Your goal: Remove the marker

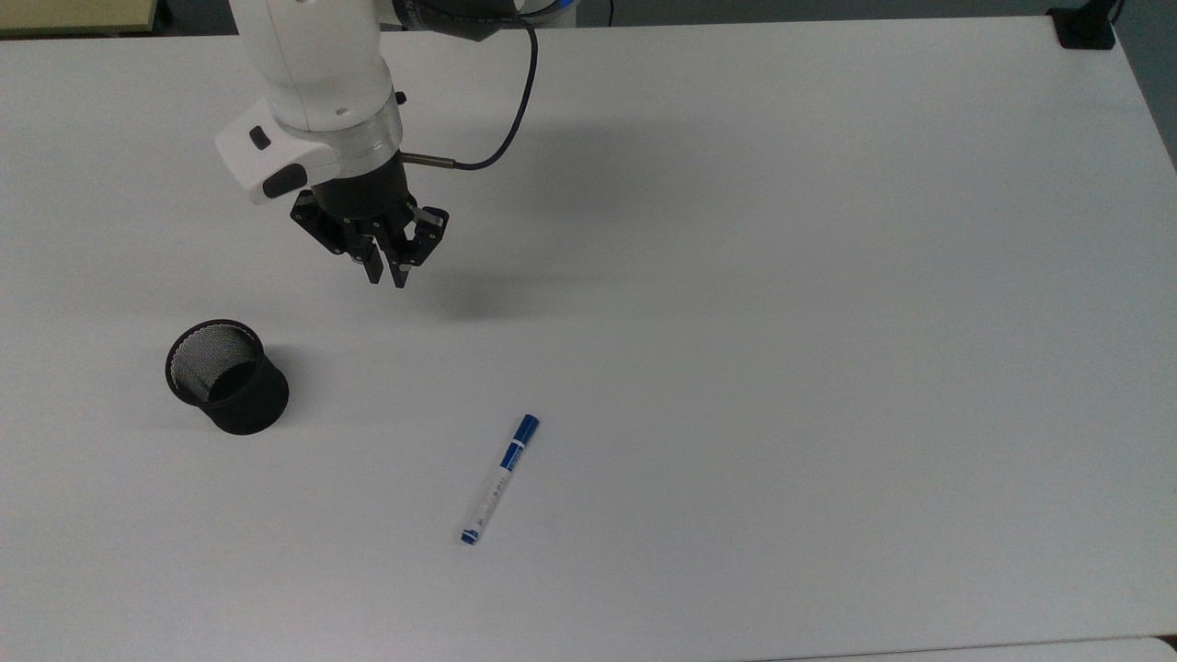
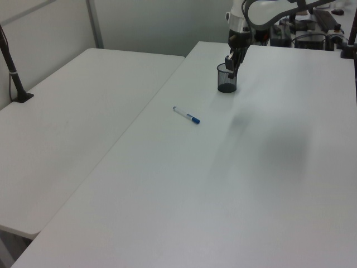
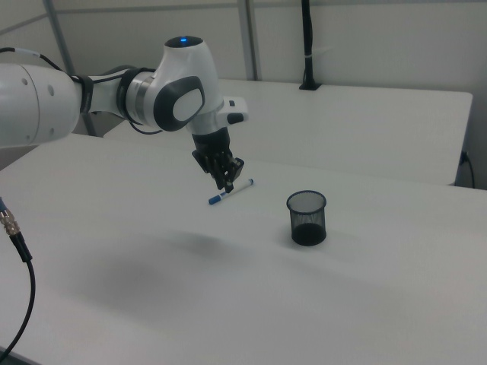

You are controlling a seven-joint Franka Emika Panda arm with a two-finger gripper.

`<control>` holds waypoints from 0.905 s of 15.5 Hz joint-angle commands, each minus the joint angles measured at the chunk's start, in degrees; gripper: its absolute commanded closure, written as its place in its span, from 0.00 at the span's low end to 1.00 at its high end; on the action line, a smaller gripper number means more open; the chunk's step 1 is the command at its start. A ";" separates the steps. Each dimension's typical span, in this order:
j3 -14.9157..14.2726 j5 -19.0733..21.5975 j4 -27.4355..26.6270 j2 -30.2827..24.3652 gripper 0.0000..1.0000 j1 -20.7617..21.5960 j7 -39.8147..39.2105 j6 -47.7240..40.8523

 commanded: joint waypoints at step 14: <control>-0.34 -0.78 0.38 -10.29 0.00 1.94 -1.23 -22.51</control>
